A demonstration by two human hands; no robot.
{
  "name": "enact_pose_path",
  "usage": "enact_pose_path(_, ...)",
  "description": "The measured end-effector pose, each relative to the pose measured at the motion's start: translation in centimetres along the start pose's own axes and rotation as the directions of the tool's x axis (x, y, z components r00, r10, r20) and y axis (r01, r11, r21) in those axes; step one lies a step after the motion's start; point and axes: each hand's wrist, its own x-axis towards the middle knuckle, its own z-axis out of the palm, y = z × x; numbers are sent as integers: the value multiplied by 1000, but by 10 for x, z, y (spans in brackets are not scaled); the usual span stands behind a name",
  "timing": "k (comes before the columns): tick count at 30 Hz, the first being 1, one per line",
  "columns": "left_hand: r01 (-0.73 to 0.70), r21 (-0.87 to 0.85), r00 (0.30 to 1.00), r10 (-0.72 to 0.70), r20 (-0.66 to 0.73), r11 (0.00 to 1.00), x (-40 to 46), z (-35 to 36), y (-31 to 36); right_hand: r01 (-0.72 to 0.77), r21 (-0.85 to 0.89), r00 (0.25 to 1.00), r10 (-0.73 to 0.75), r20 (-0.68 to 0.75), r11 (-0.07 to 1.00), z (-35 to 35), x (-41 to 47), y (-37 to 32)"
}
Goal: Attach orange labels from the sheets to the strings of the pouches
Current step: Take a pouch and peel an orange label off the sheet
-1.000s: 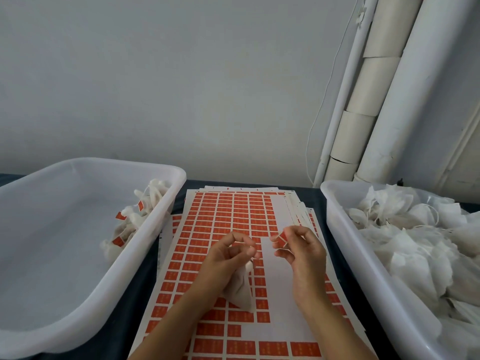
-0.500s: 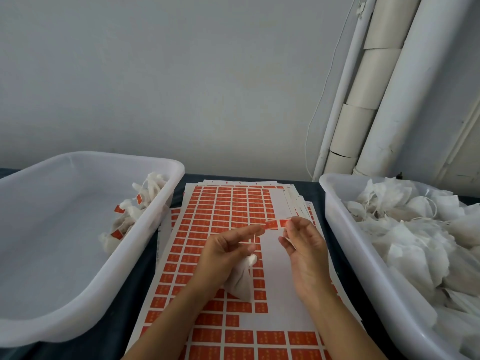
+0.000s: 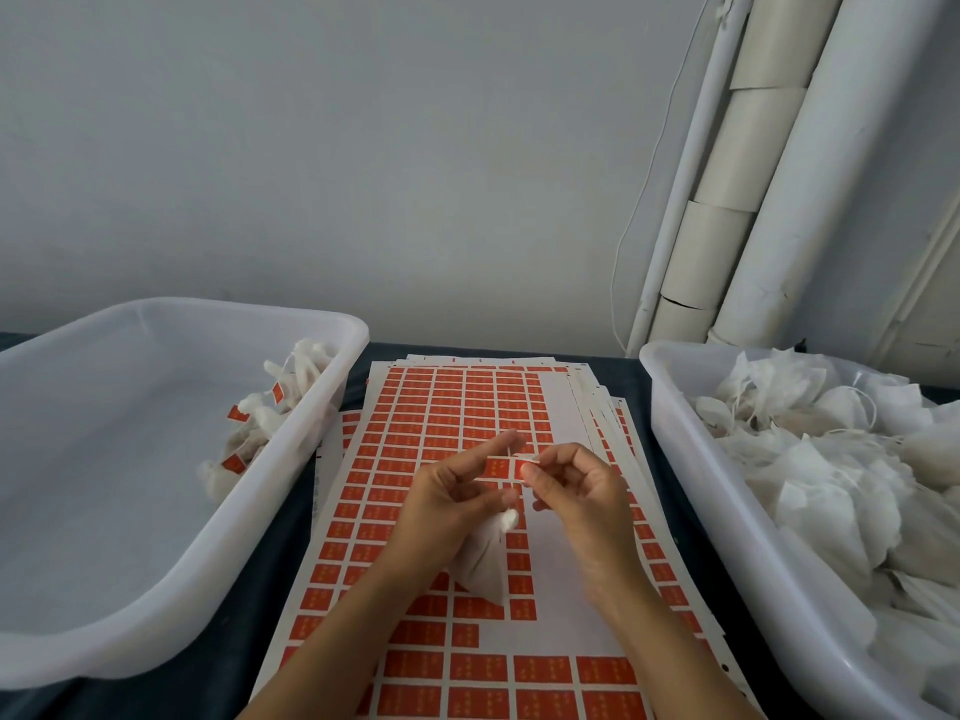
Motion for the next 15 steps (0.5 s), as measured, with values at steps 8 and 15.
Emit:
enact_pose_path(8,-5,35,1000,5,14,999,0,0,2,-17,-20,1000,17,10,1000,-1,1,0)
enact_pose_path(15,12,39,1000,-13,20,999,-1,1,1,-1,-36,1000,1,22,999,-2,2,-1)
